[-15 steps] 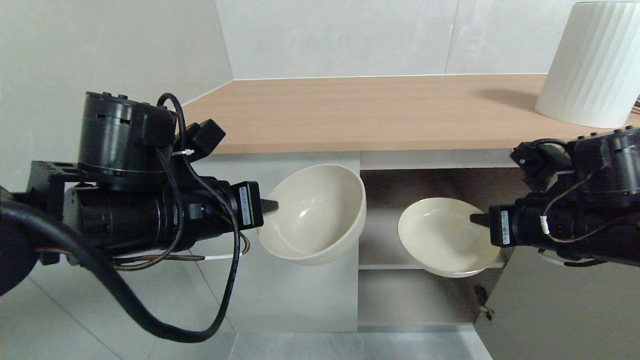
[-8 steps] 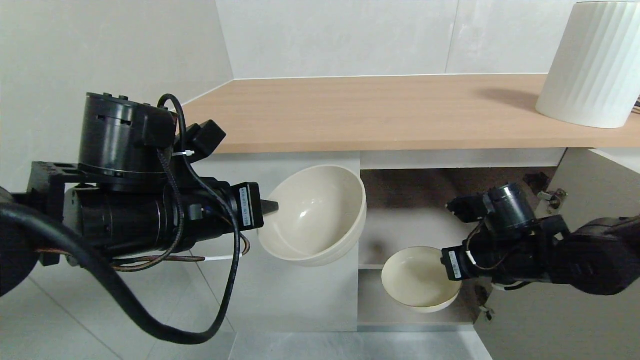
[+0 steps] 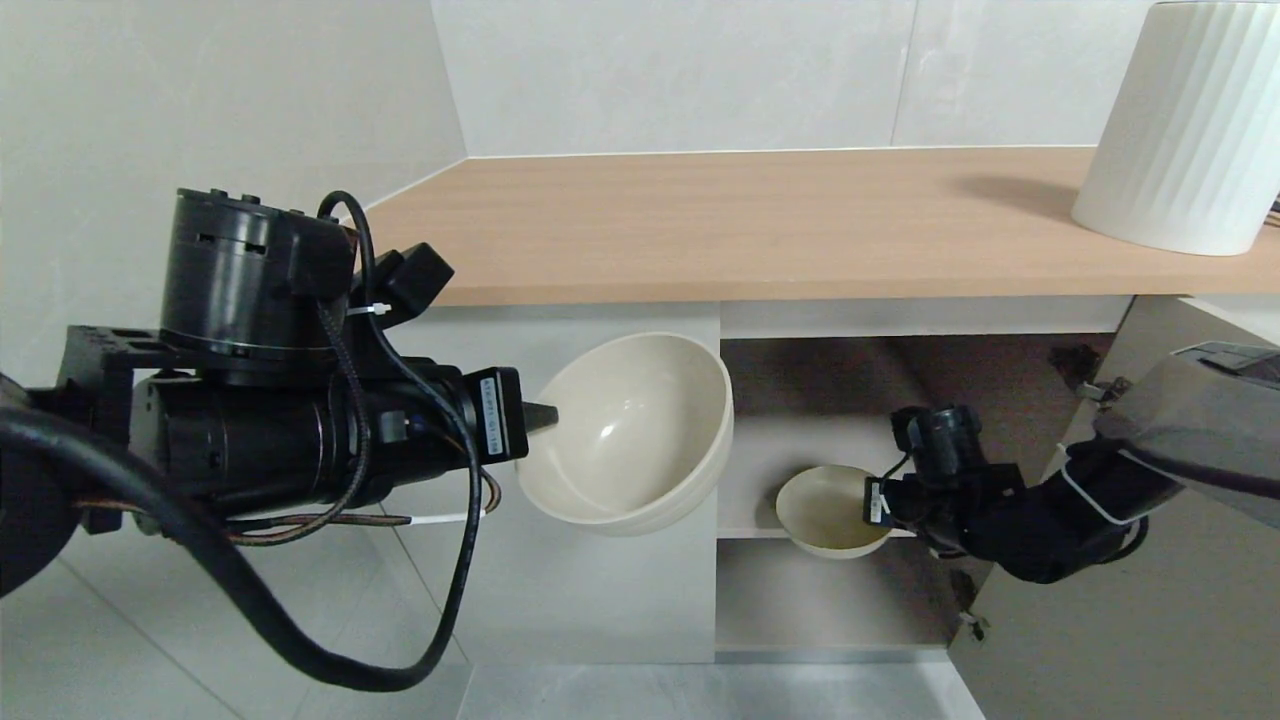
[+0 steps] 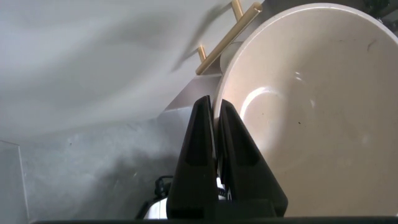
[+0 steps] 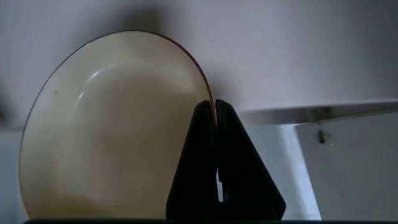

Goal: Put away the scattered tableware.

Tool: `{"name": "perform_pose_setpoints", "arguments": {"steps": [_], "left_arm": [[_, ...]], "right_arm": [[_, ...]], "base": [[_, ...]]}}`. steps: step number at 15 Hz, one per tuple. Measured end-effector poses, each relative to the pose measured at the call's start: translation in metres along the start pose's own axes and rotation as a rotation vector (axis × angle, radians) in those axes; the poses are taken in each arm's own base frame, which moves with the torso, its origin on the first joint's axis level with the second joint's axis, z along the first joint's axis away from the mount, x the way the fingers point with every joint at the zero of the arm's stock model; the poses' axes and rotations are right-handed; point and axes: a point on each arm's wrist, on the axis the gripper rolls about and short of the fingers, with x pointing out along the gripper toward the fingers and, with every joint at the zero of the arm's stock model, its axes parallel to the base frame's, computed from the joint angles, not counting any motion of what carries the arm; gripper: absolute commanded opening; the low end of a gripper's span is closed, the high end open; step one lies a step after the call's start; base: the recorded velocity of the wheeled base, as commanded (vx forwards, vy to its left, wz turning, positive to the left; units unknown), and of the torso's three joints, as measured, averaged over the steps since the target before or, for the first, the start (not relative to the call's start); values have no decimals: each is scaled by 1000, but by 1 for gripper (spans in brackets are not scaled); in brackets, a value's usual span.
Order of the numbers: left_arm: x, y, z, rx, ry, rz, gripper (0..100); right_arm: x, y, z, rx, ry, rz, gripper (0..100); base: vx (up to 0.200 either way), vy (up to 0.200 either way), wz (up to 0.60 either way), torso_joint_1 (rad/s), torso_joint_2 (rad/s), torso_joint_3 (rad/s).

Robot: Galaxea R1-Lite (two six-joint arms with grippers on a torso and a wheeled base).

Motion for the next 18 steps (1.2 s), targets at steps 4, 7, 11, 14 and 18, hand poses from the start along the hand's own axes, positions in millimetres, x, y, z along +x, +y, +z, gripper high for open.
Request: {"name": "perform_pose_setpoints", "arguments": {"steps": [4, 7, 11, 14, 18], "left_arm": [[1, 0, -3, 29, 11, -1, 0], [3, 0, -5, 34, 19, 2, 0], [3, 0, -5, 35, 20, 3, 0], [3, 1, -5, 35, 20, 3, 0], [3, 1, -5, 35, 20, 3, 0]], "right_arm": [[36, -14, 4, 81, -47, -132, 0], [51, -17, 4, 107, -60, -164, 0], [60, -17, 6, 126, -81, -189, 0], [64, -16, 10, 152, -97, -184, 0], [66, -14, 11, 156, -101, -180, 100]], "base": [[0, 0, 0, 0, 0, 0], [0, 0, 0, 0, 0, 0], [0, 0, 0, 0, 0, 0], [0, 0, 0, 0, 0, 0], [0, 0, 0, 0, 0, 0]]}}
